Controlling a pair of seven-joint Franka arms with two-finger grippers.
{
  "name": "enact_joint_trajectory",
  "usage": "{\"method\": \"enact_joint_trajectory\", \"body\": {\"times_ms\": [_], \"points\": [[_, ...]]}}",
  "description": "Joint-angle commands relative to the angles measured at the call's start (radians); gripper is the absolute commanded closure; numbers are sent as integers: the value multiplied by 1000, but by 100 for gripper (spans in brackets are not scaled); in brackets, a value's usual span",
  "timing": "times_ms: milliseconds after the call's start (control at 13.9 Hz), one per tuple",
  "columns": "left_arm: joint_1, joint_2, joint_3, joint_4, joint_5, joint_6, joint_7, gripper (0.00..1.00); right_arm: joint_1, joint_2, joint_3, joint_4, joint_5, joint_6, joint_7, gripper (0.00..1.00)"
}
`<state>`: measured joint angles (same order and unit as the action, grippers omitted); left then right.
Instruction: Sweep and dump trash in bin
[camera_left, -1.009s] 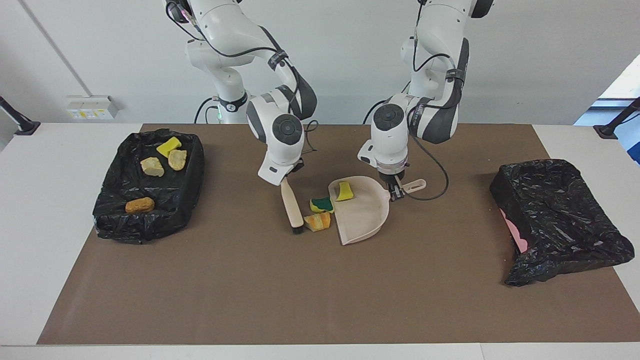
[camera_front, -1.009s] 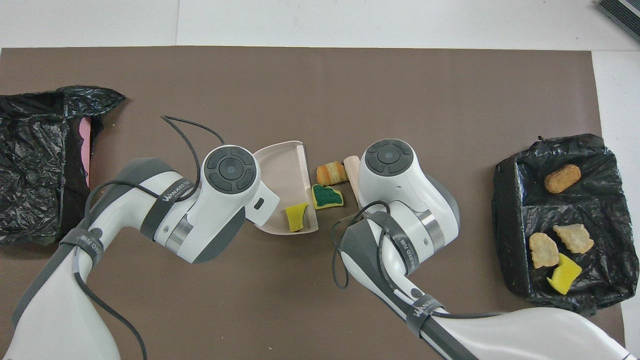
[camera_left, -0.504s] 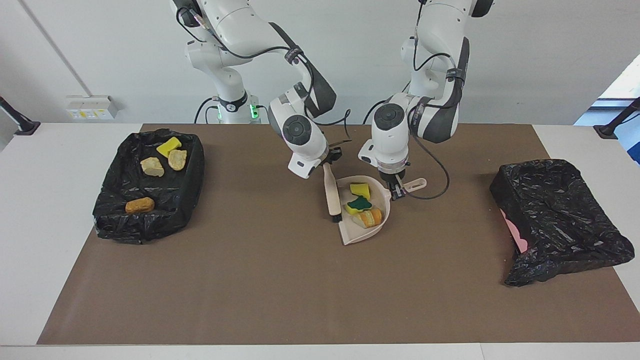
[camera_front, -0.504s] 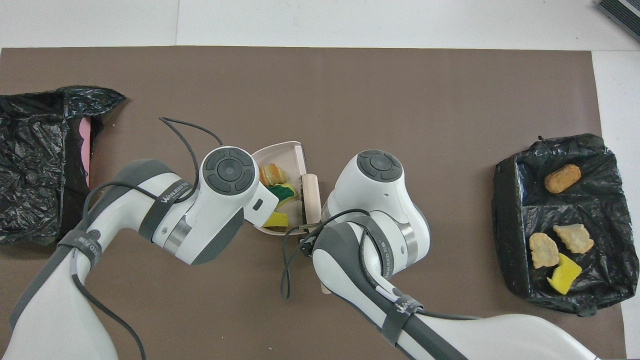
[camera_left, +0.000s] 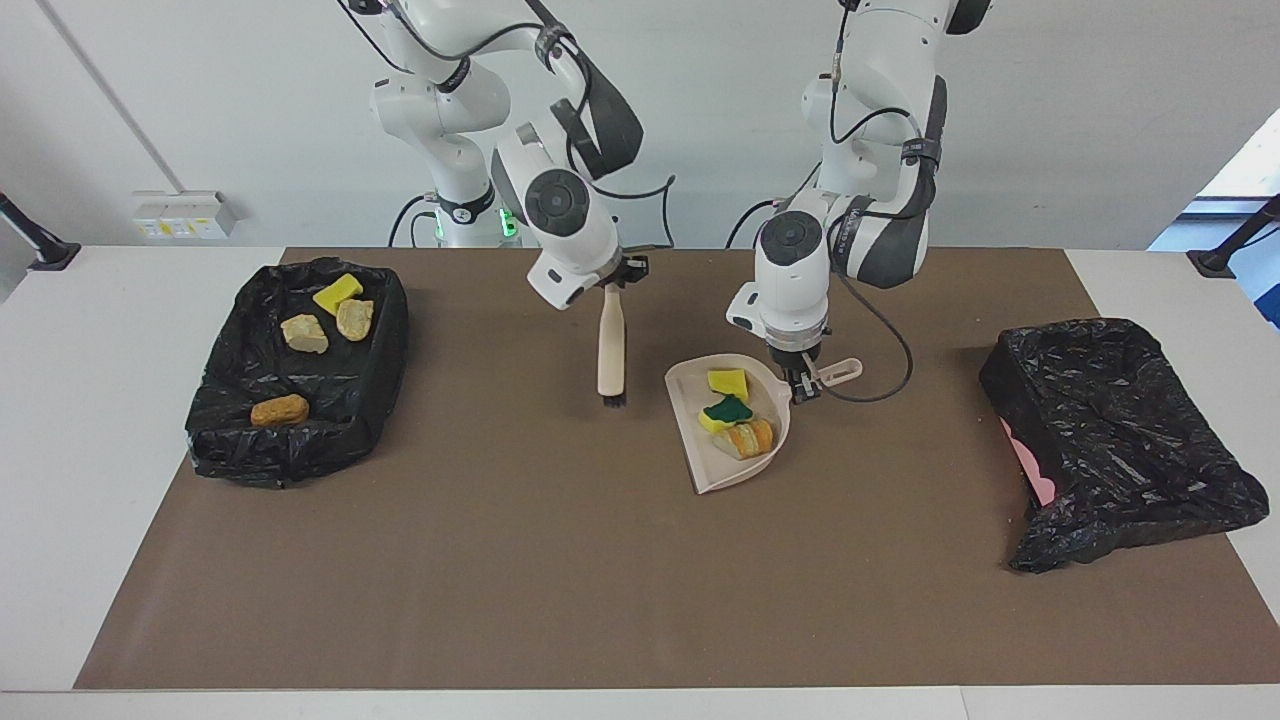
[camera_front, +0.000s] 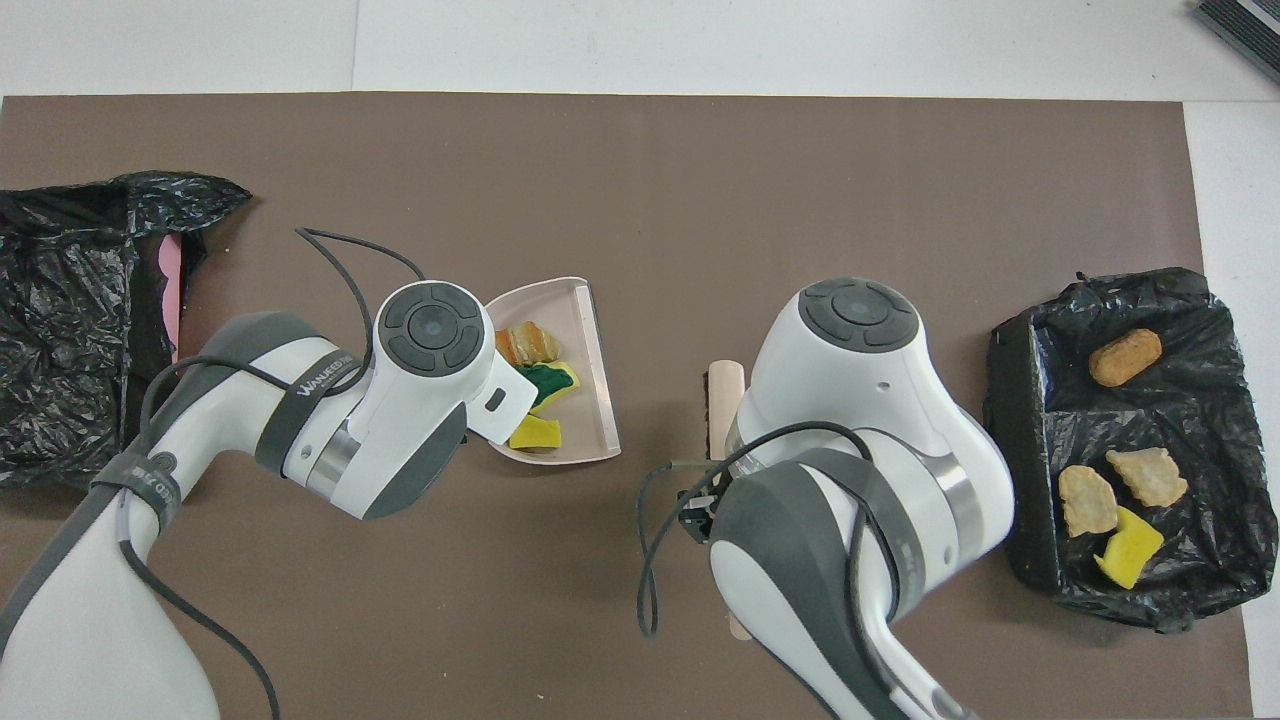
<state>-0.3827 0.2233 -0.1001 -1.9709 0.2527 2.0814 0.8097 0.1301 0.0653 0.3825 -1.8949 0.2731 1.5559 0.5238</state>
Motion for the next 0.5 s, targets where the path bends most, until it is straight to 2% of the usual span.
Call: {"method": "enact_joint_trajectory", "body": {"times_ms": [0, 144, 288, 432], "points": [[126, -41, -6, -20, -10, 12, 35, 100, 109, -203, 15, -194, -26, 30, 108, 100], [165, -80, -3, -16, -35, 3, 78, 100, 154, -270, 16, -289, 10, 119, 101, 100], [230, -107, 0, 3, -36, -14, 181, 100, 212, -260, 18, -328, 80, 180, 108, 100], [319, -154, 2, 15, -61, -47, 311, 100, 258, -251, 18, -410, 83, 307, 120, 100]]}}
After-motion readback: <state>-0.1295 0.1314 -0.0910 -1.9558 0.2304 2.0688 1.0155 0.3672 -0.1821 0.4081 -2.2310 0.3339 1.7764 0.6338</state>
